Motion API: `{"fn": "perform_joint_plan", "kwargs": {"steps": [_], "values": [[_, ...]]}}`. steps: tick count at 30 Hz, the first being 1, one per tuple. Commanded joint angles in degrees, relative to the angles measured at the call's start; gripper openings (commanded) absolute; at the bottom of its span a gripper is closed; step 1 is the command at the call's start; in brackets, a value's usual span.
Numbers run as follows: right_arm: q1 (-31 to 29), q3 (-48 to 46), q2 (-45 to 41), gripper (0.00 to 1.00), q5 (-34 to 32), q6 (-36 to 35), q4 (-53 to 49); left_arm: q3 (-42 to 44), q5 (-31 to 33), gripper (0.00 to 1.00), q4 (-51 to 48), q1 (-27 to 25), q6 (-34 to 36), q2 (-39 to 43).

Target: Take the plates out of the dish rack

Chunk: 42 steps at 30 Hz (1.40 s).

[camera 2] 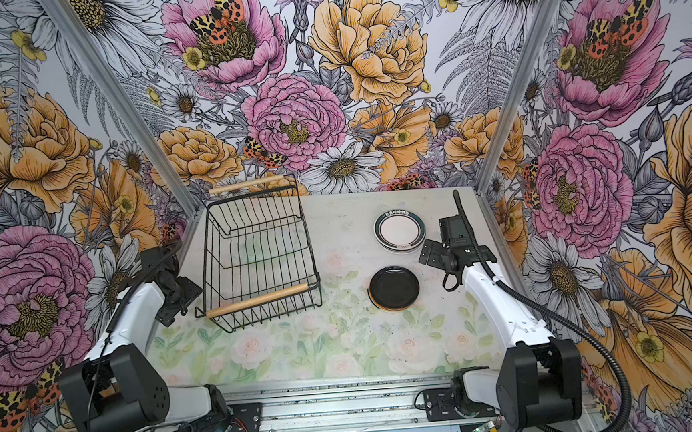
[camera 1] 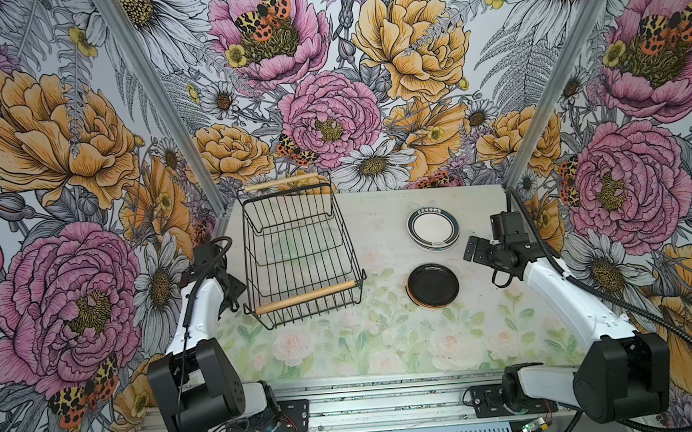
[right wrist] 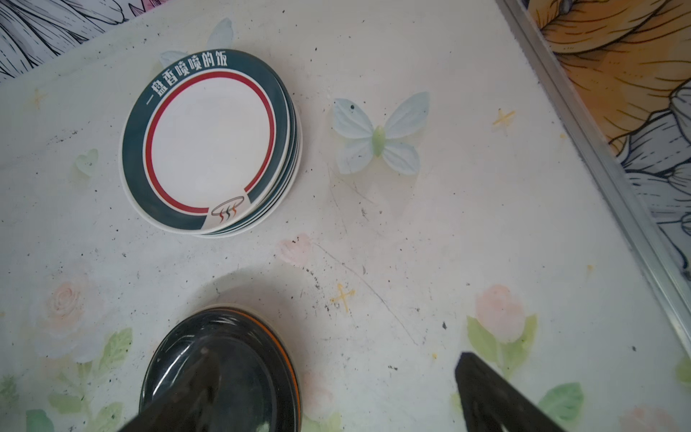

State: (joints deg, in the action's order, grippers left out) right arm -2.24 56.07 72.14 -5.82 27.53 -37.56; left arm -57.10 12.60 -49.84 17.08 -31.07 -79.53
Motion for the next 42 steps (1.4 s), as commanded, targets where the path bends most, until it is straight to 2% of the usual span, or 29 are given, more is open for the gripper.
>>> {"fn": "perform_joint_plan", "kwargs": {"steps": [1,4,6,9,11,13,14,16,19,24,28,33,38,41,42], "values": [[0.7,-3.0,-2.2,0.99,-2.1,1.4,5.3,-1.6,2.3,0.76,2.8,-2.7,1.0,-3.2],[1.6,-7.9,-6.0,0.99,-5.3,4.0,11.3,-1.4,3.2,0.76,5.8,-4.7,2.8,-4.3],[1.5,-12.7,-9.6,1.0,-5.9,2.4,18.8,-0.1,1.8,0.74,10.0,-5.4,5.0,-4.0],[1.5,-19.8,-16.2,0.99,-5.5,-3.6,29.3,3.9,4.1,0.74,20.0,-8.8,9.0,-1.1],[1.1,-24.3,-20.5,1.0,-7.6,-7.5,37.1,7.8,6.8,0.74,29.5,-12.5,12.6,2.0],[1.1,-27.8,-22.8,1.0,-10.9,-8.9,42.7,11.0,9.7,0.74,37.5,-15.9,16.4,4.4],[1.1,-28.9,-23.3,0.99,-10.9,-10.8,44.6,12.4,11.9,0.75,41.3,-17.2,18.0,5.5],[1.2,-30.7,-23.1,0.99,-10.5,-13.6,47.1,15.1,12.1,0.75,47.8,-18.0,19.9,6.8],[1.3,-35.3,-19.5,0.99,-11.4,-15.7,58.0,20.4,11.1,0.77,58.8,-17.8,22.2,7.3],[1.4,-34.6,-7.6,0.99,-13.6,-17.7,65.6,27.5,7.4,0.77,75.0,-17.5,24.4,4.1],[1.4,-33.9,-1.2,1.0,-11.8,-18.3,71.1,29.5,7.5,0.78,81.7,-17.5,25.5,0.9],[1.4,-34.3,4.2,1.0,-11.6,-18.3,75.7,31.3,7.6,0.78,86.8,-18.2,27.0,-0.7],[1.5,-36.2,6.2,1.0,-11.3,-21.1,83.1,31.5,8.6,0.78,86.8,-18.4,26.9,-0.5],[1.9,-36.4,10.9,0.99,-7.1,-22.0,87.9,30.7,8.0,0.78,85.6,-18.4,27.2,-1.1],[1.9,-36.3,12.0,1.0,-4.8,-22.7,88.6,30.1,7.9,0.81,84.6,-18.8,27.4,-1.2]]}}
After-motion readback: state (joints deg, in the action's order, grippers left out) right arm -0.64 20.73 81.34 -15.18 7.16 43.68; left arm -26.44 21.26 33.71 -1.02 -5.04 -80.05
